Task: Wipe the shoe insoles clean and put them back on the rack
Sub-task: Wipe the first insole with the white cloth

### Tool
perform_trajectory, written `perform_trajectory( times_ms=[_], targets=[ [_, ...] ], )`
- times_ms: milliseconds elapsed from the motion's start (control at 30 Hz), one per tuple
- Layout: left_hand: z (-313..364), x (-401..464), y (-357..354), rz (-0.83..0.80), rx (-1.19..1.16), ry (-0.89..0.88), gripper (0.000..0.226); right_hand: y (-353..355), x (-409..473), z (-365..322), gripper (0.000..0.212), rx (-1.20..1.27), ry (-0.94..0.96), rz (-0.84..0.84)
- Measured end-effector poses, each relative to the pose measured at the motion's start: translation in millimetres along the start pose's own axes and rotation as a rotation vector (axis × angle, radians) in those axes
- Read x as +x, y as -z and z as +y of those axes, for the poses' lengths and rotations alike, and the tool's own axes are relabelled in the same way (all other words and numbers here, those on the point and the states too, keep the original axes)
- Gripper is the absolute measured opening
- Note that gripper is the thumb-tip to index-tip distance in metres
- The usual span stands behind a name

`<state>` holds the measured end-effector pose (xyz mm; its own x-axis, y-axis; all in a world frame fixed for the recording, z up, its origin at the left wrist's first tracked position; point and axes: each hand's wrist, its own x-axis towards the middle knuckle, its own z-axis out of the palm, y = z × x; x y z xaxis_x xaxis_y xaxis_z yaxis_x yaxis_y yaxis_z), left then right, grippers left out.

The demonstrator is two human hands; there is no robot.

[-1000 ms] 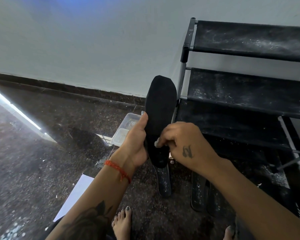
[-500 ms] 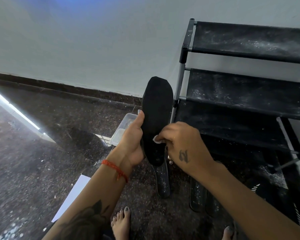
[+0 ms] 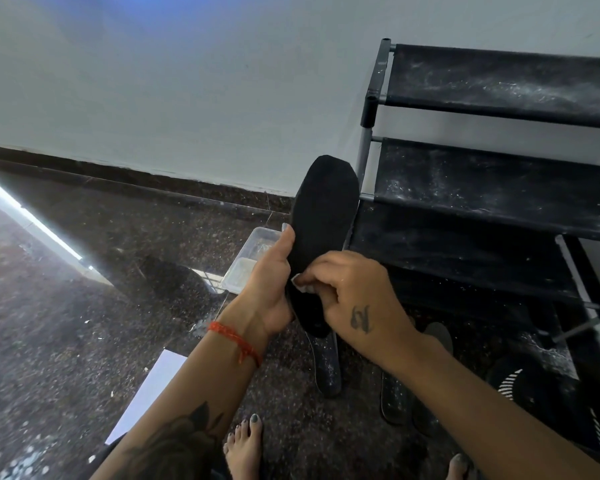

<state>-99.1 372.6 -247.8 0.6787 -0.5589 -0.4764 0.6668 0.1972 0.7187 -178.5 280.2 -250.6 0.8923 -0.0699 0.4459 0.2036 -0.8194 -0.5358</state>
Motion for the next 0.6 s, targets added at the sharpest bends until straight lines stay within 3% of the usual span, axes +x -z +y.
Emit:
perform_trajectory(
  times_ms=[100,200,267,333,400,500,600],
  targets=[
    [0.8,0.1,1.3,-0.004,0.012,0.006,0.056,12.4,3.1,3.7,0.023,0.005,0.048,-0.16],
    [3.1,0.7,2.1,-0.006,0.024,-0.001,0.058,26.6,4.9,13.2,0.021,-0.177,-0.037,-0.271],
    [3.5,0.7,1.7,-0.021,-0.003,0.0,0.058,33.0,5.5,22.3,0.013,-0.239,-0.106,-0.135],
    [4.3,0.0,0.9,-0.037,-0.034,-0.001,0.056,36.3,7.4,29.1,0.016,-0.138,-0.147,0.121],
    [4.0,0.2,0.5,-0.045,-0.038,-0.002,0.056,33.9,9.4,30.2,0.018,-0.011,-0.185,0.242],
    [2.7,0.7,-0.4,-0.037,-0.002,-0.009,0.056,22.8,8.6,25.4,0.014,0.019,-0.206,0.113],
    [4.1,3.3,4.5,-0.011,0.047,-0.007,0.062,27.8,9.9,20.2,0.005,0.135,-0.292,-0.162]
  ],
)
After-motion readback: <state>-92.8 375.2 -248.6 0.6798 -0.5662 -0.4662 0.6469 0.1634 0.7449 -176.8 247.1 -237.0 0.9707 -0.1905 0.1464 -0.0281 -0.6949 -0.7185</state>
